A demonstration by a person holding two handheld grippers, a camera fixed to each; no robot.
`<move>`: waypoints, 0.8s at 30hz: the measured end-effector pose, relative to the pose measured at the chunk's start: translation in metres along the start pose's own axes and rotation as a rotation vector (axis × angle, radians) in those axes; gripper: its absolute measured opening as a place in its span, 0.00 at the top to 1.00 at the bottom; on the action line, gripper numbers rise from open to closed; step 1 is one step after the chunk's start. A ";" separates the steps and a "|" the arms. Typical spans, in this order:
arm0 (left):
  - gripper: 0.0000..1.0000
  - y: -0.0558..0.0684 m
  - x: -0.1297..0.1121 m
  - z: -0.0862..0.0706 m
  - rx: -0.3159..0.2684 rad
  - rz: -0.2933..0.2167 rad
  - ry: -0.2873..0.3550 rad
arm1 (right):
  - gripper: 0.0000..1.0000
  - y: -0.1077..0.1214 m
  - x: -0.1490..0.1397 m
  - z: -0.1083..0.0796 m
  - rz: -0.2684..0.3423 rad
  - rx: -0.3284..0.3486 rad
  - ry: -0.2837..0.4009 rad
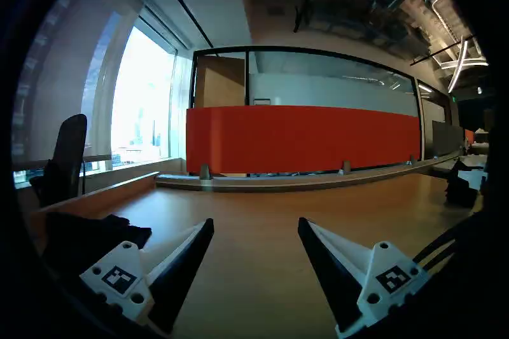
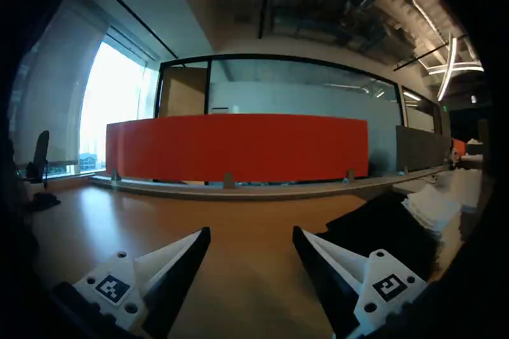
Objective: Fold towel
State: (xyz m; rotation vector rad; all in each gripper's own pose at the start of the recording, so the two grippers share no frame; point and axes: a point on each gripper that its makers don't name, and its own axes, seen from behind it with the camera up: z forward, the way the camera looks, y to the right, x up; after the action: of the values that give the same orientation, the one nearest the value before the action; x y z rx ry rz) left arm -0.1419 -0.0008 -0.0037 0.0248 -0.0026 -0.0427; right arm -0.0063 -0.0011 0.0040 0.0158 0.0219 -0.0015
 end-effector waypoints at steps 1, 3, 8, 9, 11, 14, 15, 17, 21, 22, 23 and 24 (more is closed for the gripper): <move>0.02 0.000 0.000 0.000 0.000 0.000 0.000 | 0.00 0.000 0.000 0.000 0.000 0.001 0.000; 0.02 0.000 0.000 0.000 0.000 0.000 0.000 | 0.00 -0.001 0.000 0.000 -0.001 0.003 0.001; 0.02 0.000 0.000 0.000 0.000 0.000 0.000 | 0.00 -0.002 0.000 0.000 -0.001 0.007 0.000; 0.02 0.000 0.000 0.000 0.000 0.000 0.000 | 0.00 -0.002 0.000 0.000 0.000 0.007 0.000; 0.02 0.000 0.000 0.000 0.000 0.000 0.000 | 0.00 -0.002 0.000 0.000 0.000 0.007 -0.001; 0.02 0.000 0.000 0.000 0.000 0.000 0.000 | 0.00 -0.001 0.000 0.000 0.000 0.007 -0.001; 0.02 0.000 0.000 0.000 0.000 0.000 0.000 | 0.00 -0.001 0.000 0.000 0.000 0.007 -0.001; 0.02 0.000 0.000 0.000 0.000 0.000 0.000 | 0.00 -0.001 0.000 0.000 0.000 0.007 -0.001; 0.02 0.000 0.000 0.000 0.000 0.000 0.000 | 0.00 -0.002 0.000 0.000 0.000 0.006 -0.001; 0.02 0.000 0.000 0.000 0.000 0.000 0.000 | 0.00 -0.002 0.000 0.000 0.000 0.006 -0.001; 0.02 0.000 0.000 0.000 0.000 0.000 0.000 | 0.00 -0.002 0.000 0.000 0.000 0.006 -0.001; 0.02 0.000 0.000 0.000 0.000 0.000 0.000 | 0.00 -0.002 0.000 0.000 0.000 0.007 -0.001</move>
State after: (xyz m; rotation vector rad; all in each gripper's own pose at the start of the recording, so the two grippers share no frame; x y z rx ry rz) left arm -0.1422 -0.0008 -0.0038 0.0249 -0.0026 -0.0427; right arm -0.0065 -0.0026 0.0039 0.0223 0.0210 -0.0014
